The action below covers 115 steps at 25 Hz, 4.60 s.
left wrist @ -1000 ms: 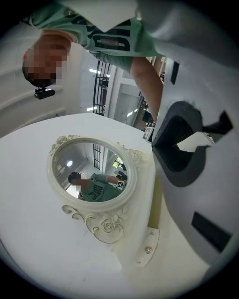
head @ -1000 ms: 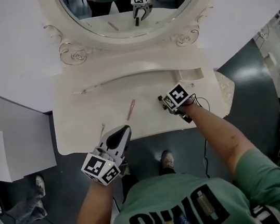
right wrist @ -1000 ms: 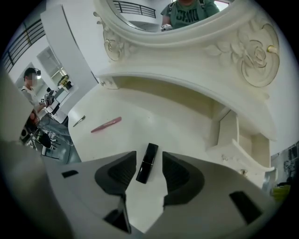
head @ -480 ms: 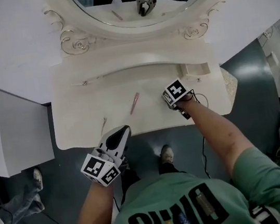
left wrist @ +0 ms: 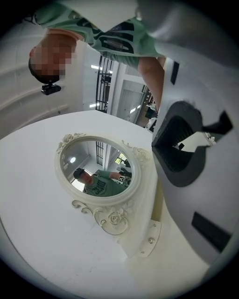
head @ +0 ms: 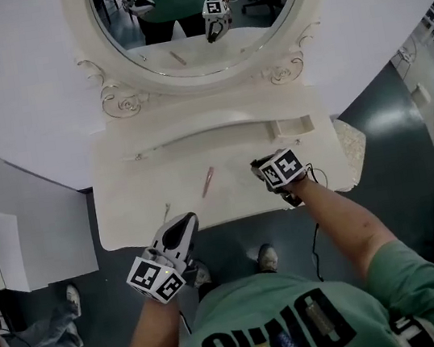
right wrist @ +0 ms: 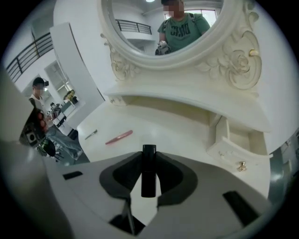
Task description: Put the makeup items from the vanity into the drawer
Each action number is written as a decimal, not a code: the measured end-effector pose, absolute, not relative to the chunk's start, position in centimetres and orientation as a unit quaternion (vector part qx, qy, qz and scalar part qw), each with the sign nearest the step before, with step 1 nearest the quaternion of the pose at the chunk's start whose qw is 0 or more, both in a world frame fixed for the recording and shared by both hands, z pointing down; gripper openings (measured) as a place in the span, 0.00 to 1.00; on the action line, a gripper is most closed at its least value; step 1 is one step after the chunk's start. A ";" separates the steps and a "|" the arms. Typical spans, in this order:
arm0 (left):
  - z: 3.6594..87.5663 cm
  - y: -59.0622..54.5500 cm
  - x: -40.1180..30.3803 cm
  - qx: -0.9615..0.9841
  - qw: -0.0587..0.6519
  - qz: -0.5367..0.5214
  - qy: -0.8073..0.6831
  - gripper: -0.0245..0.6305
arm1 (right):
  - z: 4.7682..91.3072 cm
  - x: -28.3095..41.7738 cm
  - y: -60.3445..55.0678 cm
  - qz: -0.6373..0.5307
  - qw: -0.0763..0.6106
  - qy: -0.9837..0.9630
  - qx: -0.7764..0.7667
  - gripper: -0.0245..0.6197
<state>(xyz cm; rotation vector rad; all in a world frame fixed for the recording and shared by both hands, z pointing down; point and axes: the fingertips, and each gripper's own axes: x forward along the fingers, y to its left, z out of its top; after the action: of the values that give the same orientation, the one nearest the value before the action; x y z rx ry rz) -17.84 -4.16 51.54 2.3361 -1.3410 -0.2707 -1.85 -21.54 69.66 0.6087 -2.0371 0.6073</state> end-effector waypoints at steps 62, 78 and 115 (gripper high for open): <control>52.1 -20.7 -1.6 0.902 0.199 -0.074 -0.376 0.05 | 62.9 11.4 -35.7 -0.007 0.392 -0.905 0.165 0.20; 55.9 -20.0 0.3 0.902 0.222 -0.080 -0.360 0.05 | 69.7 10.6 -35.8 -0.033 0.506 -0.859 0.063 0.20; 55.0 -18.3 -0.3 0.899 0.218 -0.091 -0.368 0.05 | 69.5 10.8 -35.7 -0.100 0.548 -0.829 0.055 0.25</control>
<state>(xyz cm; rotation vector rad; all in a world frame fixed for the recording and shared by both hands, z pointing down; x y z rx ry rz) -0.29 -18.30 55.04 2.4893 -1.0195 -0.2508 10.77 -35.70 69.53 0.1314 -1.9638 -0.2364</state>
